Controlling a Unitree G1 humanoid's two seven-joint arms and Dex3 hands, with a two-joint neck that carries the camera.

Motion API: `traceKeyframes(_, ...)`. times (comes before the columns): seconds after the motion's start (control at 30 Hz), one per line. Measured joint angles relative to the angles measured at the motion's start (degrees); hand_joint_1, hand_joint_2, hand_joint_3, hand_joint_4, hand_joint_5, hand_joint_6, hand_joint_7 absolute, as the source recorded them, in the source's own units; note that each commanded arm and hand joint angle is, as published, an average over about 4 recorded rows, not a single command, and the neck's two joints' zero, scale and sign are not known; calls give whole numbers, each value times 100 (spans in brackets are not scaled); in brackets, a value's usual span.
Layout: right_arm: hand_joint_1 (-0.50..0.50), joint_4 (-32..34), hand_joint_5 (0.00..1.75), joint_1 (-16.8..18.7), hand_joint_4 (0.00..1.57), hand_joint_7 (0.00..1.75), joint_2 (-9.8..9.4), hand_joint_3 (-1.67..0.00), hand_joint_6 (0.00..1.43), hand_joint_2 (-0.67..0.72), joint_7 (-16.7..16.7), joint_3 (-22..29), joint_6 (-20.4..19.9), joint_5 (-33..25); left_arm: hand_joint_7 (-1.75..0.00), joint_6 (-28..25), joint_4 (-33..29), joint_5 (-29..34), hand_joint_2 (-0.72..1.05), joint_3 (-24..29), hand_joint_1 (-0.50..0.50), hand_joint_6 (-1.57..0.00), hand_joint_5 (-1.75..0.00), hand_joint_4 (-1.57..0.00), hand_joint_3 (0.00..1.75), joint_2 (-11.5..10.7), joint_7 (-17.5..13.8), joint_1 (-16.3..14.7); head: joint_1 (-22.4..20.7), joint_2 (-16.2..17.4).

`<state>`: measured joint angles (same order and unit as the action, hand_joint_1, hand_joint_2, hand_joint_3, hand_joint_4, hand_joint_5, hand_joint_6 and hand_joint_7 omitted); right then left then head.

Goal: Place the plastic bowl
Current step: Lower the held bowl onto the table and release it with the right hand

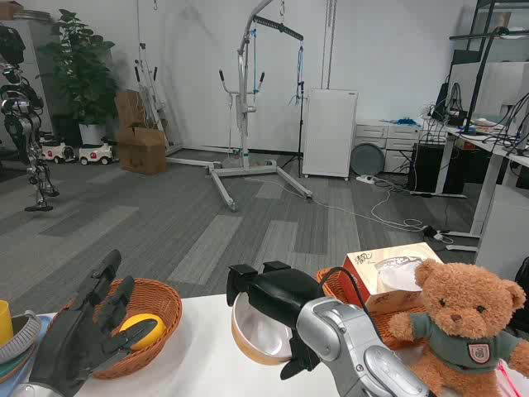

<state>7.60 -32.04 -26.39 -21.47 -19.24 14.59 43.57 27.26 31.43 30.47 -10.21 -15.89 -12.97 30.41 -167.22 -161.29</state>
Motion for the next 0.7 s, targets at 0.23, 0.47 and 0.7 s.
traceKeyframes(0.23,-38,-52,165,-53,138,154,-46,-151,131,-60,-99,-135,-3,-123,0,0,-12,0,78,-6,-50,0,0,0,0,14,-4,-69,-45,214)
traceKeyframes(0.47,-40,-82,165,-75,140,154,-51,-151,129,-60,-101,-160,-3,-135,0,0,-12,0,78,-6,-50,0,0,0,0,17,-4,-72,-30,152)
traceKeyframes(0.7,-41,-86,165,-102,140,154,-70,-151,131,-60,-102,-187,-3,-181,0,0,-13,0,78,-7,-50,0,0,0,0,18,-4,-72,-38,196)
